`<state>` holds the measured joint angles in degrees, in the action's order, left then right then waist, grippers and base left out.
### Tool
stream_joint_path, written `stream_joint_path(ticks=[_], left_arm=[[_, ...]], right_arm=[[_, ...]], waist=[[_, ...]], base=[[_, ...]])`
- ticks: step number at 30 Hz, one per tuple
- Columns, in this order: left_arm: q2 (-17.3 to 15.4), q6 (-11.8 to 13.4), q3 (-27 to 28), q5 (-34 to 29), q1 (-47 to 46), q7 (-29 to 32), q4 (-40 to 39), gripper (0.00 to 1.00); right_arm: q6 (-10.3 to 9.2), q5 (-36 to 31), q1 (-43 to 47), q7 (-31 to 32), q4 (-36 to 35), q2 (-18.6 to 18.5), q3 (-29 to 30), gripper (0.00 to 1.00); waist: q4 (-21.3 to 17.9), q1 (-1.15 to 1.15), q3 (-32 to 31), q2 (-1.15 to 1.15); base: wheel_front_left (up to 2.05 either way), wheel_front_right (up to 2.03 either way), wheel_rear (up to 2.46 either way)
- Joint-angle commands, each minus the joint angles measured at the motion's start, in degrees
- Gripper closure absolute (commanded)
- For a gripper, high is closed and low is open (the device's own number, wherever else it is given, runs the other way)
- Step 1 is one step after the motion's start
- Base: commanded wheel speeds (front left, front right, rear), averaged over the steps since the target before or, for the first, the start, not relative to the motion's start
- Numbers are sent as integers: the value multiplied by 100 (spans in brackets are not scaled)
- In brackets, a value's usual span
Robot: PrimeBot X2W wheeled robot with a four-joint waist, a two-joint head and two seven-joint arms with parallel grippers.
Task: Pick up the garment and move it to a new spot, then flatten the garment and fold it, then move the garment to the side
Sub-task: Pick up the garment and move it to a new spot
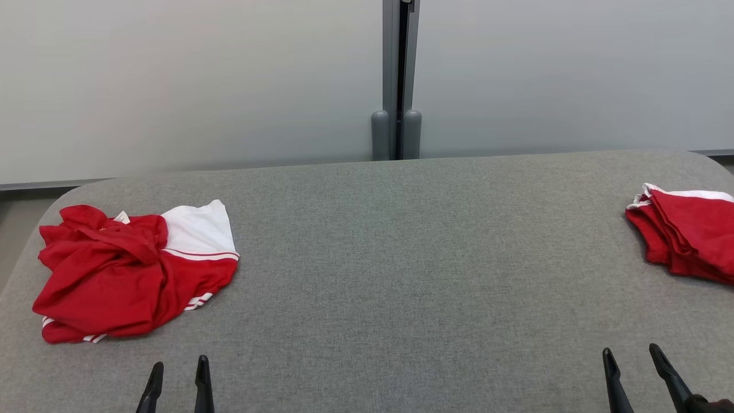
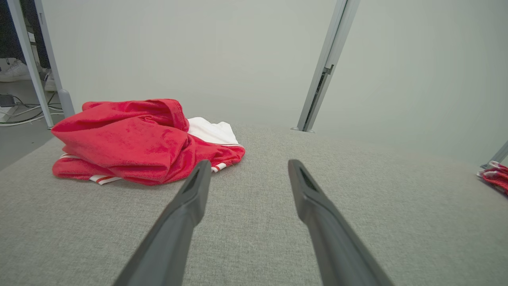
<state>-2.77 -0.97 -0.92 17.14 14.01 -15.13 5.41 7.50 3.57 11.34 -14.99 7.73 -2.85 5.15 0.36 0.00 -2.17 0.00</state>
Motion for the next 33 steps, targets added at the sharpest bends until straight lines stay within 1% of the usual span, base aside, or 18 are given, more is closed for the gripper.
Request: stream_joint_path(ticks=[1, 6, 9, 13, 14, 15, 21, 22, 25, 28, 33], left_arm=[[-24, -25, 5, -6, -18, -1, 4, 0], [-24, -19, -20, 2, -40, -1, -8, 0], [-25, -13, -33, -17, -21, -1, -26, 0], [-26, -17, -106, -64, -62, -1, -26, 0], [-26, -17, -106, -64, -62, -1, -26, 0], [-27, 2, -95, -54, -43, 0, -33, 0], [-24, 34, 5, -33, 98, -1, -82, 0], [-24, 34, 5, -33, 98, -1, -82, 0], [-24, 49, 66, -31, 170, -1, -137, 0], [-24, 34, 110, -42, 207, -1, -179, 0], [-23, 6, 136, -21, 78, -1, -241, 0]], right_arm=[[-1, 12, 44, -25, -32, -16, -15, 0], [-1, 5, 60, -26, -71, -17, -37, 0], [-1, 2, 70, -26, -106, -16, -67, 0], [-1, 65, 108, -25, -174, -17, -93, 0], [-1, 65, 108, -25, -174, -17, -93, 0], [-1, 92, 109, -25, -173, -16, -169, 0], [-1, 117, 13, -25, -166, -17, -442, 0], [-1, 117, 13, -25, -166, -17, -442, 0], [-1, 122, 0, -25, -155, -19, -510, 0], [-1, 149, 37, -26, -130, -18, -565, 0], [-1, 153, 70, -26, -129, -19, -636, 0]], waist=[[12, 0, 4, 0], [151, 0, -2, 0], [323, 0, -6, 0], [776, 0, -26, 0], [776, 0, -26, 0], [1042, 0, -43, 0], [1744, 0, -98, 0], [1744, 0, -98, 0], [1987, 0, -130, 0], [2145, 0, -152, 0], [2226, 0, -75, 0]], base=[[0, 0, 0], [0, 0, 0], [0, 0, 0], [0, 0, 0], [0, 0, 0], [0, 0, 0], [0, 0, 0], [0, 0, 0], [0, 0, 0], [0, 0, 0], [0, 0, 0]])
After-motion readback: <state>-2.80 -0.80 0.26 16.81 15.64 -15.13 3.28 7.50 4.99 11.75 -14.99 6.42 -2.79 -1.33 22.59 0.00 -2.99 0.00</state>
